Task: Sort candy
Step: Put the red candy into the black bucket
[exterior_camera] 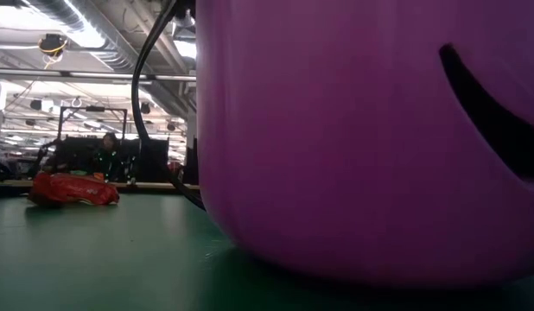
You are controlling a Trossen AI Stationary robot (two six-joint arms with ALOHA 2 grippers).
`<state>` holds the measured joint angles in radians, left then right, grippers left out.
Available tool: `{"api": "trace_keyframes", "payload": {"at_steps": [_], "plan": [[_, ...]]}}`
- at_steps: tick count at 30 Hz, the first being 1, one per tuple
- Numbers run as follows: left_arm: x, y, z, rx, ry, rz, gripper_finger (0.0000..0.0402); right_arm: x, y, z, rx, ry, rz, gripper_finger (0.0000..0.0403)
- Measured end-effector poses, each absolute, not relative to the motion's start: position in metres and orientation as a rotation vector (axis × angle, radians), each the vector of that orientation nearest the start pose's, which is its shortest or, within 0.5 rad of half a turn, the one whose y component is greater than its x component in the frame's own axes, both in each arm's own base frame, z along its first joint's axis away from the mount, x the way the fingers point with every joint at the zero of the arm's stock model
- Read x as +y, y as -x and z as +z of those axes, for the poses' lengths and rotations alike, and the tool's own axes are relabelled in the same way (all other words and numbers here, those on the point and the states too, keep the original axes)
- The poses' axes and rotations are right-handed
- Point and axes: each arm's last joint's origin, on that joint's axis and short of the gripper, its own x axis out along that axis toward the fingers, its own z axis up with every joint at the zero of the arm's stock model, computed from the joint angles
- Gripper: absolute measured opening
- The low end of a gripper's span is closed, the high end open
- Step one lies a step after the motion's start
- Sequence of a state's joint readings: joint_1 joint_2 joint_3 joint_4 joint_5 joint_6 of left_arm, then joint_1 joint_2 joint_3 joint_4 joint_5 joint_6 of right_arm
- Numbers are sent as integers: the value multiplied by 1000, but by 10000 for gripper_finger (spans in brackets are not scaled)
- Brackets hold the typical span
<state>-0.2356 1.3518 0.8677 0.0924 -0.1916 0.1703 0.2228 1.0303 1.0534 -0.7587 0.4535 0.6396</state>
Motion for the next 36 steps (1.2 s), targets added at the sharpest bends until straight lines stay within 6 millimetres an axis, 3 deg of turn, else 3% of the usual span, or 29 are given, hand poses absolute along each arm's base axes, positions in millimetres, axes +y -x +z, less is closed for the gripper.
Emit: {"api": "trace_keyframes", "payload": {"at_steps": [5, 11, 22, 27, 36], "plan": [[-65, -288, 250, 448, -239, -124, 175, 50, -215, 314, 680, -318, -394, 243], [-61, -291, 210, 495, -255, -115, 175, 63, -237, 295, 738, -322, -362, 243], [-44, -319, 137, 609, -251, -61, 182, 69, -258, 306, 544, -365, -307, 243], [-38, -322, 125, 648, -255, -33, 204, 69, -259, 308, 519, -377, -299, 243], [-21, -323, 123, 670, -256, -13, 224, 69, -261, 306, 516, -362, -321, 243]]}}
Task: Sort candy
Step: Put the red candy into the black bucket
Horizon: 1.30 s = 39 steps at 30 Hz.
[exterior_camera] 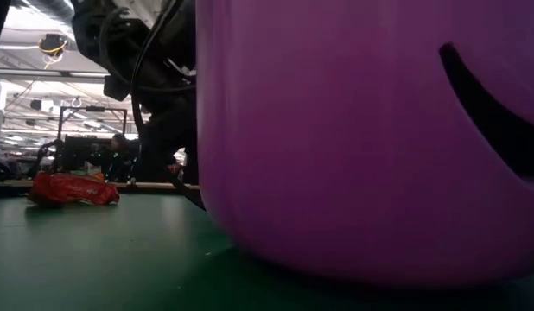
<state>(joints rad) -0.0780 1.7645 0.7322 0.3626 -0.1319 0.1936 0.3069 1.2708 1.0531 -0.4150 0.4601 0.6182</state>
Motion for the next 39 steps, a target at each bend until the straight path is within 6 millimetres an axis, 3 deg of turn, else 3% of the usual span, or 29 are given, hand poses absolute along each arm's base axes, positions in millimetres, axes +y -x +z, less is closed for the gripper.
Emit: {"api": "trace_keyframes", "payload": {"at_steps": [12, 19, 25, 31, 36, 39], "plan": [[-19, -323, 116, 696, -245, -85, 220, 74, -276, 287, 577, -330, -336, 243], [-22, -336, 105, 717, -226, -81, 211, 80, -293, 281, 524, -323, -280, 243], [-31, -345, 108, 692, -242, -90, 139, 82, -296, 285, 487, -315, -222, 243], [-29, -344, 108, 715, -263, -41, 19, 84, -296, 285, 503, -325, -189, 243], [-33, -337, 121, 749, -290, 8, 4, 85, -296, 286, 503, -351, -164, 243], [-41, -329, 144, 719, -320, 35, 2, 86, -297, 287, 496, -372, -130, 243]]}}
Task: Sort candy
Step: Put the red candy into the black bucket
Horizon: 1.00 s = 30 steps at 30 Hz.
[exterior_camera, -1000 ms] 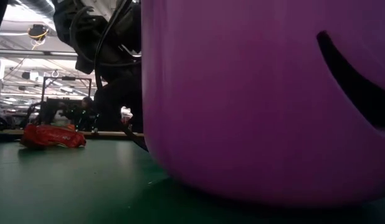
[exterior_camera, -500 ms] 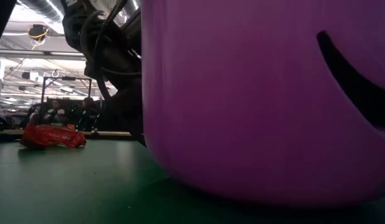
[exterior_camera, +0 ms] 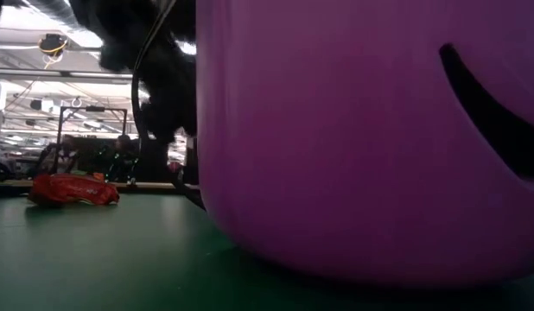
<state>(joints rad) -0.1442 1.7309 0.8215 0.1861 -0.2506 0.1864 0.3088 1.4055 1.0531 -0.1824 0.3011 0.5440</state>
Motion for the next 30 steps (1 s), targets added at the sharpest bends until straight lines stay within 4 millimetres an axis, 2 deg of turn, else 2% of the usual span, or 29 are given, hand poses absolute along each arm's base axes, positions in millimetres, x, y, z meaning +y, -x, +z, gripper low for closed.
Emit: {"api": "trace_keyframes", "payload": {"at_steps": [7, 12, 16, 23, 30], "plan": [[-49, -306, 205, 594, -419, 148, 0, 86, -297, 287, 497, -371, -124, 243], [-43, -293, 230, 541, -442, 238, 0, 86, -297, 287, 495, -371, -124, 243], [-25, -289, 241, 529, -453, 371, 0, 86, -298, 288, 484, -368, -139, 243], [14, -290, 238, 583, -463, 515, 0, 86, -302, 296, 384, -353, -140, 243], [31, -294, 256, 547, -464, 579, 0, 86, -304, 301, 334, -311, -117, 243]]}}
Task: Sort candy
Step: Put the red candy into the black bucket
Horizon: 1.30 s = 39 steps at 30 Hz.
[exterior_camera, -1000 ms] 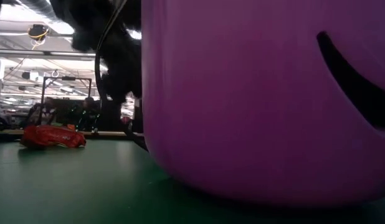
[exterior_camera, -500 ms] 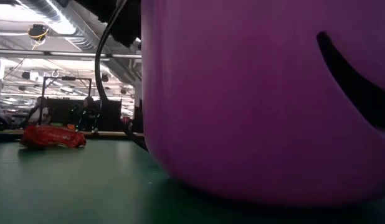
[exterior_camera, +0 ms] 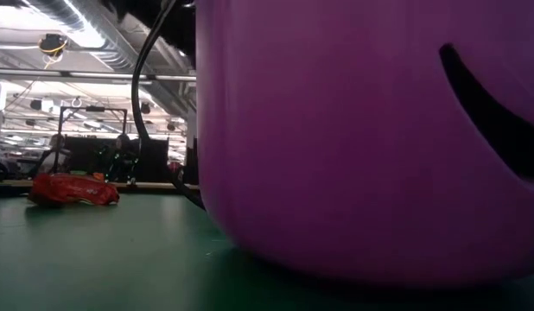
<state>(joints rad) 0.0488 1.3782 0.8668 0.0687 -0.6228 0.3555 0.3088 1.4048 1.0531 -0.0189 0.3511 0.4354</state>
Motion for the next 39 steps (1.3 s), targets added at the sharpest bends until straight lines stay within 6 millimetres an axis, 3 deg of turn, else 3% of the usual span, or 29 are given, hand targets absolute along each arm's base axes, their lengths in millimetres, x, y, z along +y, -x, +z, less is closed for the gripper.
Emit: {"api": "trace_keyframes", "payload": {"at_steps": [7, 15, 39], "plan": [[49, -298, 271, 501, -440, 574, 0, 86, -303, 301, 340, -284, -114, 243], [65, -298, 274, 439, -358, 535, 0, 86, -303, 300, 349, -285, -108, 243], [66, -298, 274, 427, -337, 490, 0, 86, -303, 301, 343, -291, -114, 243]]}}
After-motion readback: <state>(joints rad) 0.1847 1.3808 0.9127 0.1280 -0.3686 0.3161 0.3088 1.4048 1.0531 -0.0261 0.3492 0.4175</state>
